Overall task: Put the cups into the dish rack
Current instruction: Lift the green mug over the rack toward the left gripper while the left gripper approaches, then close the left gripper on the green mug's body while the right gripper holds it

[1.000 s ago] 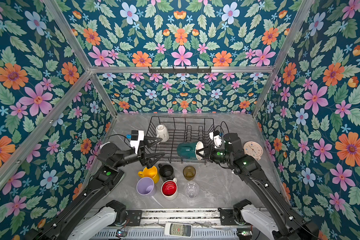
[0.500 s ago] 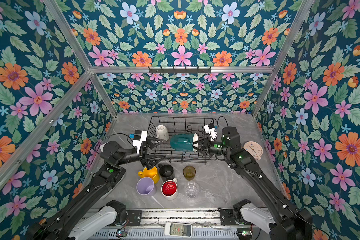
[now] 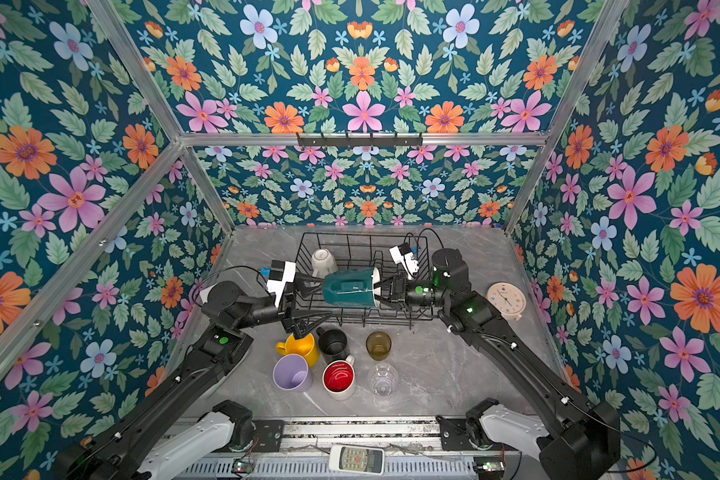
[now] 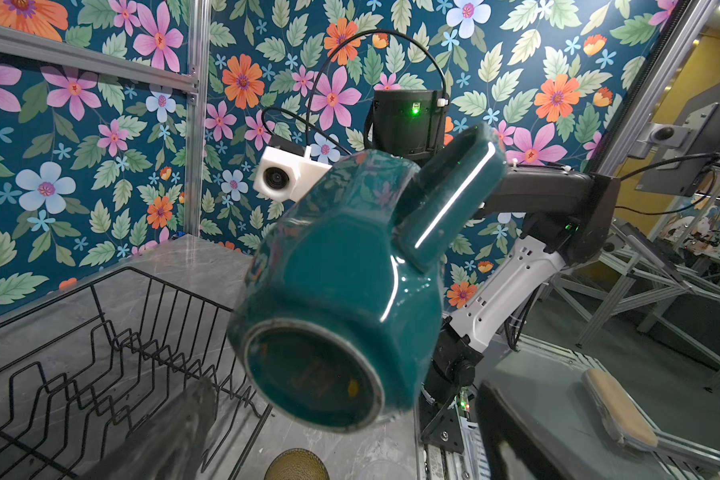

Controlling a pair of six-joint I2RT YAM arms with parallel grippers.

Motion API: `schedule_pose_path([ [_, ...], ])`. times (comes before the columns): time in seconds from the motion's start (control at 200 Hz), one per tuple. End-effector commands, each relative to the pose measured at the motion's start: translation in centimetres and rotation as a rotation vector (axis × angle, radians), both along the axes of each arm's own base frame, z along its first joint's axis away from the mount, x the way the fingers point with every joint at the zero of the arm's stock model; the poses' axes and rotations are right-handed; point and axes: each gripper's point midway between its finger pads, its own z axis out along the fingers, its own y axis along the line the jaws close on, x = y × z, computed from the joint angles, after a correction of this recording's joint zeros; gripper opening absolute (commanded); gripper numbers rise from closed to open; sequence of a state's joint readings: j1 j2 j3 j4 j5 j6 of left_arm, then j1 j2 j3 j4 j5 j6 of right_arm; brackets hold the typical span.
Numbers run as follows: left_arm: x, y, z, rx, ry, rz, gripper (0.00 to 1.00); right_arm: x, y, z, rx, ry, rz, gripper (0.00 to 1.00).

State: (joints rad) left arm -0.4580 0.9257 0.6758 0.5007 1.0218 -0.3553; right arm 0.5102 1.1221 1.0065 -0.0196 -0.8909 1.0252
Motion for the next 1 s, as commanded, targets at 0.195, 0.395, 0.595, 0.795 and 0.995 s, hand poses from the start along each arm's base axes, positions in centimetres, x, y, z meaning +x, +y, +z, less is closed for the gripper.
schedule_pose_path([
  [0.195,-0.3,0.1,0.9,-0.015,-0.067,-0.001,1.00,-1.7,0.2,1.2,0.050,-0.047,0.050,0.00],
  [0.395,-0.2,0.0,0.7,-0.013,-0.064,-0.006,1.00,-2.4,1.0,1.3,0.052,-0.055,0.079,0.00],
  [0.595,-0.3,0.0,0.8,-0.013,-0.067,-0.013,1.00,-2.4,2.1,1.4,0.069,-0.053,0.105,0.00],
  [0.795,-0.8,0.0,1.1,-0.020,-0.076,-0.036,1.00,-2.8,3.7,1.6,0.084,-0.057,0.151,0.00],
  [0.995,-1.2,0.0,1.1,-0.022,-0.078,-0.054,0.99,-2.8,4.8,1.9,0.118,-0.051,0.181,0.00],
])
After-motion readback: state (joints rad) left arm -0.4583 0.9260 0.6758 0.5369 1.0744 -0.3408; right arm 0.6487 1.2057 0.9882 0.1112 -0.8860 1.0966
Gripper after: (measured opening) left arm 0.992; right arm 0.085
